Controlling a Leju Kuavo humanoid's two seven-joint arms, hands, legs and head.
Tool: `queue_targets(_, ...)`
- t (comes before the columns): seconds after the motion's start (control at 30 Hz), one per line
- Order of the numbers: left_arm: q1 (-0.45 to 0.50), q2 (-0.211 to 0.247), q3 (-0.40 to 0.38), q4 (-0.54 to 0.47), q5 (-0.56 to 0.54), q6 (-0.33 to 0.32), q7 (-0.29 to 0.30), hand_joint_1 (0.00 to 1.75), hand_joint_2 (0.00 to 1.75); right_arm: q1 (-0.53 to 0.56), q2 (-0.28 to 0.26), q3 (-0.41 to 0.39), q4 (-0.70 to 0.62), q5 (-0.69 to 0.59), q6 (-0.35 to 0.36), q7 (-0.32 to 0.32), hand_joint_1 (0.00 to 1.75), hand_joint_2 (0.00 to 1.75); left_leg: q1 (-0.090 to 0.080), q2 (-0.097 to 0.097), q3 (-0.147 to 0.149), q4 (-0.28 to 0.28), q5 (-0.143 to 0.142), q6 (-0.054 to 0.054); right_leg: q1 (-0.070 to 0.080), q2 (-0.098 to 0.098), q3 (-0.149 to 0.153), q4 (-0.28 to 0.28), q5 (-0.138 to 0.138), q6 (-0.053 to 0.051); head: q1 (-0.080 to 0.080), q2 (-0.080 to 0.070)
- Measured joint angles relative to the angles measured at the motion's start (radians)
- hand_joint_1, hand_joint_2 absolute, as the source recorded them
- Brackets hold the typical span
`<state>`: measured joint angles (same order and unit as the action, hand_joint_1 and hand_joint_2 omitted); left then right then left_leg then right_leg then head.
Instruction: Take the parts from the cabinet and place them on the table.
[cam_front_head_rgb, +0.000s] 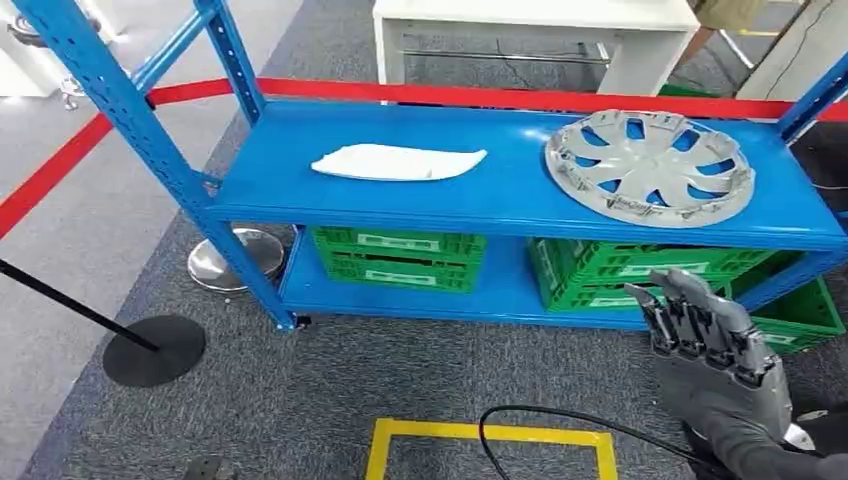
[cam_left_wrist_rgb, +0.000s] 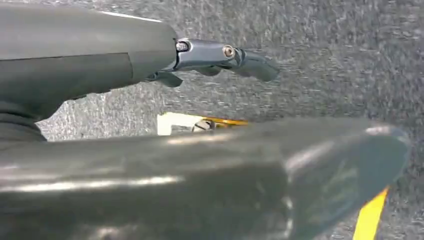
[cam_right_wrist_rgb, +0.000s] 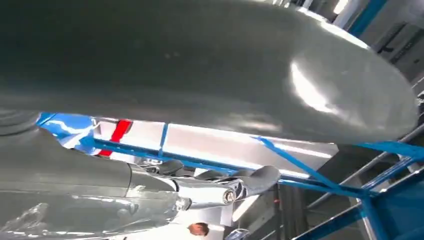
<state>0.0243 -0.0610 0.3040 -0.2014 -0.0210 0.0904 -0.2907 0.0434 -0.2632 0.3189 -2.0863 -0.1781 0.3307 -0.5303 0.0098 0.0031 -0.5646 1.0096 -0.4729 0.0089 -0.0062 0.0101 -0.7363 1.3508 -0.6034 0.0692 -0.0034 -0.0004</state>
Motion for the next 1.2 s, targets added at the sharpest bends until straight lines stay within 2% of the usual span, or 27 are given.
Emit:
queue_targets(0.03,0.001,0.000,0.000,0.000,-0.001,0.000,-0.001,0.00,0.00,0.002,0.000,-0.002,0.000,0.000,0.005,-0.001,0.00,0.00,0.000,0.000,0.009,0.000,-0.006,-0.001,0.000,0.000,-0.004,-0.013,0.027,0.000,0.000,0.000)
queue_targets(0.07,0.002,0.000,0.001,0.000,-0.002,0.000,-0.001,0.00,0.00,0.004,0.000,-0.005,0.000,0.002,0.007,-0.002,0.00,0.00,0.001,-0.001,0.021,0.000,-0.014,-0.003,0.000,-0.001,0.015,-0.068,0.076,-0.001,0.001,0.000)
queue_targets(0.13,0.003,-0.001,0.004,0.000,-0.003,0.000,-0.002,0.00,0.00,0.004,0.000,-0.012,0.000,0.003,0.012,-0.003,0.00,0.00,0.002,-0.001,0.050,0.000,-0.034,-0.010,-0.003,-0.004,0.091,-0.252,0.191,-0.002,0.001,0.000)
queue_targets(0.17,0.004,0.000,0.008,0.000,-0.003,0.000,-0.003,0.00,0.00,0.006,0.000,-0.014,0.001,0.005,0.013,-0.004,0.00,0.00,-0.003,-0.002,0.053,-0.001,-0.042,-0.018,-0.002,-0.007,0.113,-0.281,0.183,-0.001,0.001,0.000)
queue_targets(0.2,0.001,0.000,0.010,0.000,-0.003,0.000,-0.004,0.00,0.00,0.006,0.000,-0.015,0.001,0.005,0.015,-0.004,0.00,0.00,-0.006,-0.003,0.053,0.005,-0.047,-0.024,-0.001,-0.006,0.123,-0.311,0.172,-0.011,0.005,0.000)
queue_targets(0.27,0.000,0.000,0.011,0.000,-0.005,-0.001,-0.006,0.00,0.00,0.012,0.000,-0.016,0.000,0.006,0.016,-0.005,0.00,0.00,-0.006,-0.002,0.052,-0.004,-0.047,-0.029,0.002,-0.003,0.116,-0.302,0.167,-0.025,-0.007,0.000)
queue_targets(0.3,-0.001,0.000,0.012,0.000,-0.008,-0.002,-0.007,0.00,0.00,0.012,0.000,-0.017,0.000,0.006,0.018,-0.005,0.00,0.00,-0.005,-0.001,0.058,-0.010,-0.050,-0.036,0.003,-0.001,0.116,-0.304,0.162,-0.033,-0.006,0.000)
queue_targets(0.37,-0.004,0.001,0.016,0.000,-0.010,-0.003,-0.010,0.00,0.00,0.011,0.000,-0.018,0.000,0.007,0.020,-0.007,0.00,0.00,-0.005,-0.001,0.054,0.016,-0.069,-0.048,-0.006,-0.001,0.137,-0.315,0.156,-0.048,-0.008,0.000)
queue_targets(0.4,-0.004,-0.001,0.016,0.000,-0.011,-0.004,-0.011,0.00,0.00,0.010,0.000,-0.019,0.000,0.007,0.021,-0.008,0.00,0.00,-0.004,-0.001,0.019,0.080,-0.097,-0.051,-0.005,-0.003,0.143,-0.319,0.152,-0.053,-0.014,0.000)
queue_targets(0.47,-0.003,-0.002,0.017,0.000,-0.012,-0.004,-0.011,0.00,0.00,0.011,0.000,-0.020,0.000,0.009,0.022,-0.009,0.00,0.00,-0.003,-0.001,-0.085,0.247,-0.157,-0.055,-0.005,-0.003,0.151,-0.319,0.142,-0.057,-0.015,0.000)
queue_targets(0.5,0.000,-0.002,0.017,0.000,-0.012,-0.004,-0.011,0.00,0.00,0.012,0.000,-0.020,0.000,0.012,0.022,-0.008,0.00,0.00,-0.003,-0.001,-0.128,0.303,-0.160,-0.056,-0.005,-0.002,0.157,-0.319,0.136,-0.059,-0.017,0.000)
queue_targets(0.53,0.002,-0.002,0.017,0.000,-0.012,-0.004,-0.011,0.00,0.00,0.012,0.000,-0.020,0.000,0.013,0.022,-0.009,0.00,0.00,-0.003,-0.001,-0.146,0.307,-0.134,-0.055,-0.005,0.001,0.167,-0.319,0.129,-0.058,-0.015,0.000)
queue_targets(0.57,0.003,-0.002,0.018,0.000,-0.012,-0.004,-0.011,0.00,0.00,0.013,0.000,-0.022,0.000,0.017,0.022,-0.009,0.00,0.00,-0.003,-0.001,-0.142,0.270,-0.083,-0.052,-0.005,0.004,0.181,-0.319,0.119,-0.056,-0.016,0.000)
queue_targets(0.63,0.003,-0.001,0.018,0.000,-0.012,-0.004,-0.011,0.00,0.00,0.012,0.000,-0.023,0.000,0.016,0.022,-0.009,0.00,0.00,-0.004,-0.001,-0.090,0.118,0.041,-0.044,-0.005,0.005,0.212,-0.319,0.099,-0.050,-0.016,0.000)
queue_targets(0.67,0.004,-0.002,0.018,0.000,-0.012,-0.004,-0.011,0.00,0.00,0.012,0.000,-0.023,0.000,0.017,0.022,-0.009,0.00,0.00,-0.004,0.000,-0.071,0.055,0.073,-0.039,-0.005,0.005,0.212,-0.323,0.089,-0.045,-0.017,0.000)
queue_targets(0.7,0.003,-0.002,0.018,0.001,-0.012,-0.004,-0.011,0.00,0.00,0.011,0.000,-0.024,0.000,0.017,0.022,-0.008,0.00,0.00,-0.007,-0.001,-0.049,0.030,0.046,-0.036,0.003,0.009,0.220,-0.318,0.076,-0.035,-0.016,0.000)
queue_targets(0.73,-0.001,-0.002,0.018,0.001,-0.012,-0.004,-0.011,0.00,0.00,0.012,0.000,-0.025,0.000,0.017,0.022,-0.009,0.00,0.00,-0.007,-0.001,-0.044,0.021,0.030,-0.030,0.002,0.009,0.221,-0.325,0.076,-0.030,-0.015,0.000)
queue_targets(0.8,0.000,-0.003,0.018,0.001,-0.015,-0.004,-0.015,0.00,0.00,0.012,0.000,-0.026,0.000,0.018,0.024,-0.010,0.00,0.00,-0.008,-0.001,-0.043,0.009,0.023,-0.016,0.001,0.006,0.241,-0.332,0.084,-0.014,-0.015,0.000)
queue_targets(0.83,0.000,-0.003,0.018,0.001,-0.019,-0.004,-0.016,0.00,0.00,0.012,0.000,-0.027,0.000,0.018,0.026,-0.010,0.00,0.00,-0.001,-0.004,-0.030,0.007,0.024,-0.011,0.001,0.005,0.246,-0.334,0.075,-0.007,-0.015,0.000)
queue_targets(0.87,0.002,-0.002,0.018,0.001,-0.021,-0.004,-0.018,0.00,0.00,0.012,0.000,-0.031,0.000,0.018,0.026,-0.011,0.00,0.00,0.000,-0.004,-0.019,0.004,0.019,-0.006,0.001,0.002,0.239,-0.311,0.066,-0.004,-0.011,0.000)
queue_targets(0.9,0.001,-0.001,0.019,0.001,-0.021,-0.003,-0.019,0.00,0.00,0.008,0.001,-0.032,0.000,0.018,0.027,-0.012,0.00,0.00,0.000,-0.004,-0.011,0.003,0.013,0.000,0.000,0.000,0.207,-0.254,0.050,0.001,-0.005,0.000)
queue_targets(0.97,0.000,-0.002,0.020,0.001,-0.022,-0.003,-0.019,0.00,0.00,0.013,0.001,-0.036,0.000,0.018,0.028,-0.012,0.00,0.00,0.000,-0.004,0.000,0.004,-0.002,0.003,-0.002,-0.001,0.099,-0.089,-0.008,0.003,-0.003,0.000)
queue_targets(1.0,0.000,-0.002,0.020,0.001,-0.023,-0.003,-0.019,0.00,0.00,0.014,0.000,-0.036,0.000,0.019,0.029,-0.012,0.00,0.00,-0.001,-0.004,0.009,0.004,-0.010,0.003,-0.002,-0.001,0.053,-0.033,-0.025,0.005,-0.005,0.000)
queue_targets(1.03,0.001,-0.002,0.021,0.001,-0.024,-0.003,-0.019,0.00,0.00,0.014,0.001,-0.037,0.000,0.019,0.029,-0.011,0.00,0.00,0.000,-0.004,0.020,0.004,-0.019,0.002,-0.002,-0.001,0.029,-0.022,-0.019,0.008,-0.003,0.000)
queue_targets(1.07,0.003,-0.002,0.022,0.001,-0.024,-0.003,-0.019,0.00,0.00,0.014,0.001,-0.038,0.000,0.019,0.029,-0.011,0.00,0.00,0.000,-0.005,0.034,0.004,-0.029,0.001,-0.003,-0.001,0.026,-0.050,0.010,0.009,-0.004,0.000)
queue_targets(1.17,0.003,-0.002,0.023,0.001,-0.024,-0.003,-0.019,0.00,0.00,0.014,0.001,-0.040,0.000,0.019,0.029,-0.011,0.00,0.00,0.004,-0.006,0.085,0.003,-0.069,-0.012,-0.007,-0.005,0.085,-0.277,0.191,0.007,-0.002,0.000)
queue_targets(1.2,0.002,0.000,0.024,0.002,-0.024,-0.003,-0.019,0.00,0.00,0.016,0.001,-0.040,0.002,0.019,0.029,-0.012,0.00,0.00,0.001,-0.007,0.098,0.006,-0.079,-0.020,-0.003,-0.007,0.082,-0.288,0.182,0.000,-0.001,0.000)
